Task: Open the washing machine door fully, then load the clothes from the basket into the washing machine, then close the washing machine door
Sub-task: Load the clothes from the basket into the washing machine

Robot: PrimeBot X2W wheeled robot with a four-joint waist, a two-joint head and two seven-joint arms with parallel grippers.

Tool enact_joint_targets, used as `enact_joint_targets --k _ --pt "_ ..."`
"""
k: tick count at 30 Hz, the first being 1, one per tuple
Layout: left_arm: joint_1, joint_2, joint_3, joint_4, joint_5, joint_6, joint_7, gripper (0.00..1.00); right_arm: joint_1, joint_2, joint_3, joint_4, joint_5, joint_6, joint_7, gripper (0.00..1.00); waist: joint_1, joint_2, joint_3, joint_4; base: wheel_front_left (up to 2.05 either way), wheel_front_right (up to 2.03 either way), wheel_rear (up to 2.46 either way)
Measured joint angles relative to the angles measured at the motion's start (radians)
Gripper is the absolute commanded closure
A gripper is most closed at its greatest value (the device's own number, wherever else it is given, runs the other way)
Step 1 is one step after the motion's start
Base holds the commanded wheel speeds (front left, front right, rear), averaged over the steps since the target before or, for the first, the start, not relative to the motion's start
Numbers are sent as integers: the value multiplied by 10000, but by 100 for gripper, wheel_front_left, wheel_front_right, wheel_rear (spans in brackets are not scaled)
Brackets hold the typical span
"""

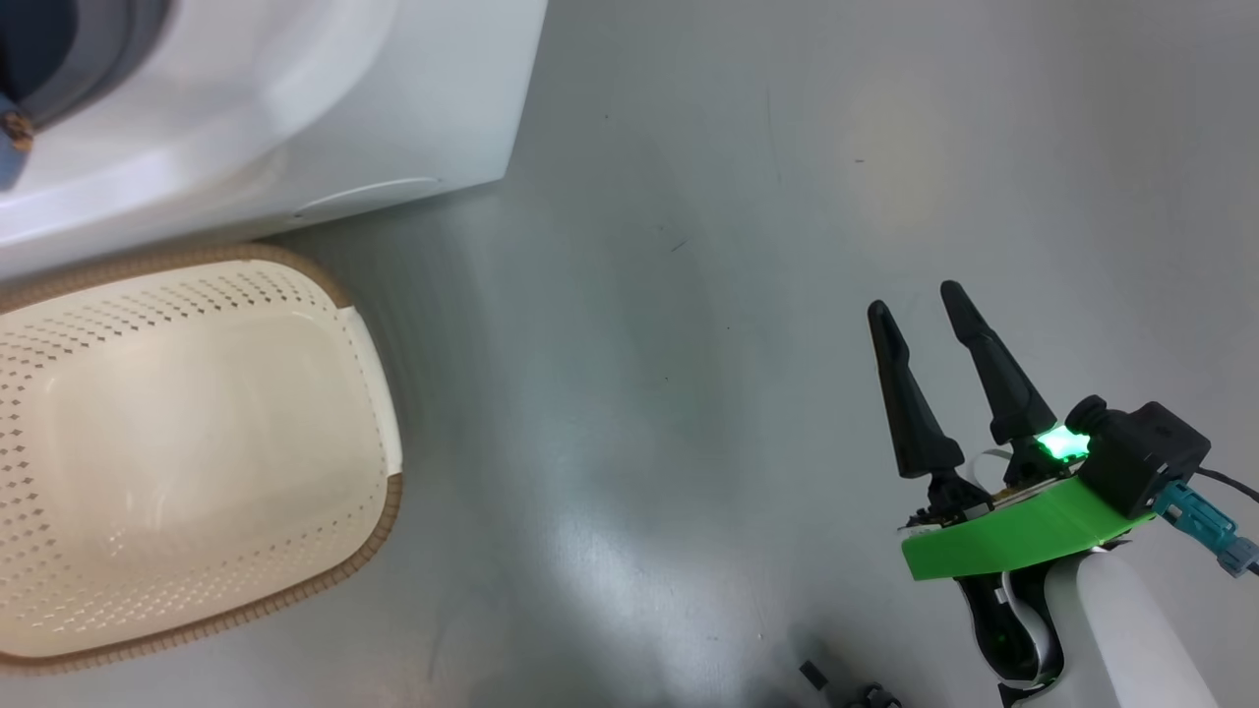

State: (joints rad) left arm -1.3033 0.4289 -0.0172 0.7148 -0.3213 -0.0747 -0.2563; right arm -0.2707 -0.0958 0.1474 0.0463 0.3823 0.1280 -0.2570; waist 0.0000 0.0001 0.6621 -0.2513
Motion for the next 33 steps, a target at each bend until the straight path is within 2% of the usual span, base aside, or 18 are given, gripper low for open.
enact_joint_targets --k 4,6,7,16,26,33 --pt "372 -167 291 288 261 -96 -4 100 -45 17 36 -4 -10 0 0 0 0 0 2 43 0 0 0" --pt "532 -286 395 729 274 -127 -4 50 -45 15 44 -4 -10 0 0 0 0 0 -22 71 0 0 0" --pt "564 -326 412 920 311 -184 -2 0 -45 15 50 -2 -10 0 0 0 0 0 -34 85 0 0 0" --pt "559 -527 658 1707 560 -351 -2 0 -45 -21 59 10 -10 0 0 0 0 0 -144 195 0 0 0" --pt "618 -865 926 1946 617 -460 -2 0 -44 -71 65 13 -10 0 0 0 0 0 -254 315 0 0 0" --pt "1662 -1358 1239 1615 573 -533 -2 0 -39 -176 58 10 -25 0 0 0 0 0 -353 549 0 0 0"
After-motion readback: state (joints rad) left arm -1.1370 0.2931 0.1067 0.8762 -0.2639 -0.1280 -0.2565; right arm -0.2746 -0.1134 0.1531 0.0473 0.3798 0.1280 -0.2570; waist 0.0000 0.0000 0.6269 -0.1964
